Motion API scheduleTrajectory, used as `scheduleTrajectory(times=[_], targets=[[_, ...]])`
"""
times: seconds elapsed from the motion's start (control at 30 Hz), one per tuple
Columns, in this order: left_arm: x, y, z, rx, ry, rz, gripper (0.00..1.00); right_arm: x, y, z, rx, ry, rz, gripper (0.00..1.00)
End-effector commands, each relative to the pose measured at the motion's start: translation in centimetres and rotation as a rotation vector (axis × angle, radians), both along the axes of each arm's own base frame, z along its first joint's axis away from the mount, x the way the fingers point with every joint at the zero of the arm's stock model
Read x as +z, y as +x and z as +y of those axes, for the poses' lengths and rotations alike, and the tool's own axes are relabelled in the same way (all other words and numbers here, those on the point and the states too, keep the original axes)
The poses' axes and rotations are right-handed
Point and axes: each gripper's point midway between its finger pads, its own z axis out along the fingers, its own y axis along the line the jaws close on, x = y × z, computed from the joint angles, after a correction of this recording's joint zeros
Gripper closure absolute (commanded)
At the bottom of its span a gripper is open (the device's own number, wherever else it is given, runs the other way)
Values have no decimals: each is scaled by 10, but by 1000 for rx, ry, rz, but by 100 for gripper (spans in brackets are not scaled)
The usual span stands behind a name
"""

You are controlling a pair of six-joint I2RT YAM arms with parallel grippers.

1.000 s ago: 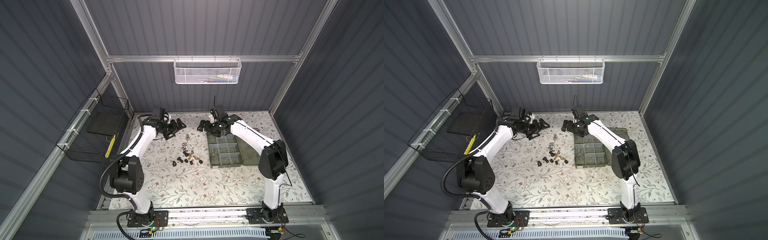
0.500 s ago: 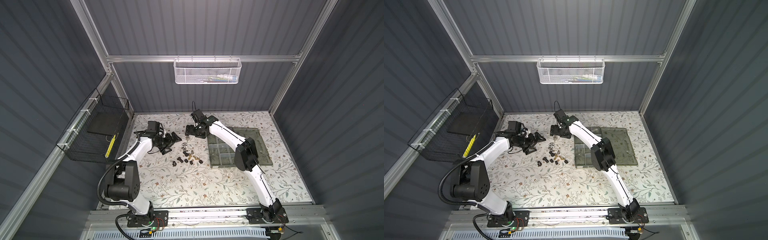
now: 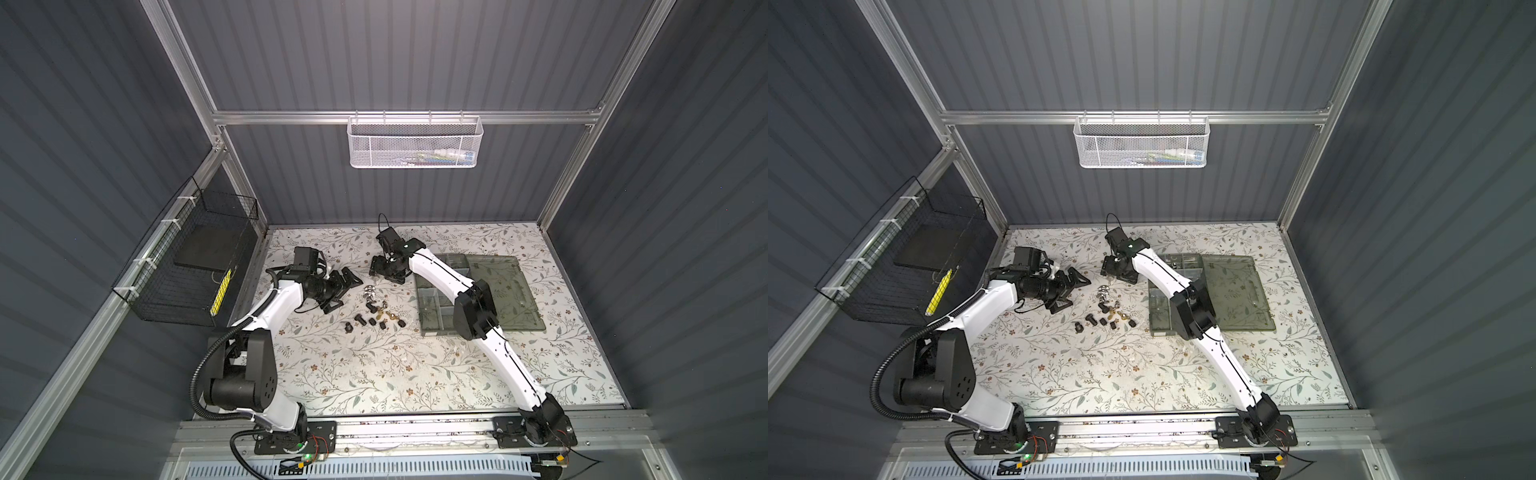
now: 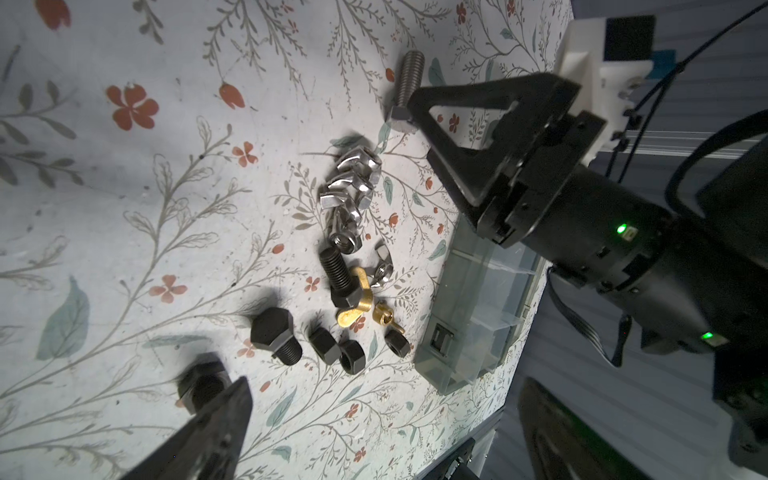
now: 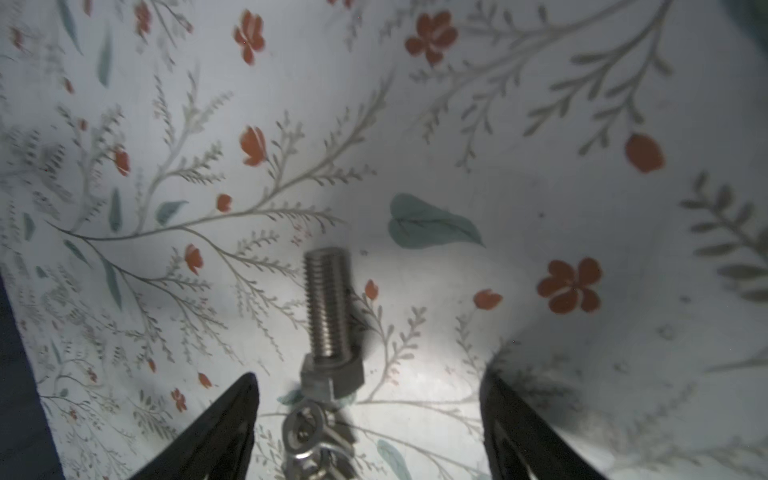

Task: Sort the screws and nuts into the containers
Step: 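Lower the right gripper onto the silver hex bolt and close it, then lift the held bolt and carry it over the box with the right gripper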

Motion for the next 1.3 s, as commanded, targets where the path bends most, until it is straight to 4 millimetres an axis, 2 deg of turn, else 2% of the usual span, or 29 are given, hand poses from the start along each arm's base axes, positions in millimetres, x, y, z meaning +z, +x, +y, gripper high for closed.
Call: scheduleTrajectory(times=[0.0,0.27,0.37,0.63,0.87,1.13,1.27], targets=[[3,-7,2,7,-9,4,0,-15,1,-1,-39,15,46,18],[-1,-12,-1,-11,-18,18,0,-40,-5,-9,-61,-49,86,27],[-2,-13,-1,-18,-16,20,0,-50,-10,-13,-71,-74,112,35],[-5,-27,3,-38,8,28,0,-51,-12,-9,-70,-77,108,44],[-5,-34,3,-51,9,22,0,-54,-19,-4,-109,-48,158,55],[-6,-34,3,-57,12,21,0,-57,-34,-19,-123,-95,229,63],[-8,-32,2,-59,9,31,0,-54,-33,-29,-117,-110,227,66]])
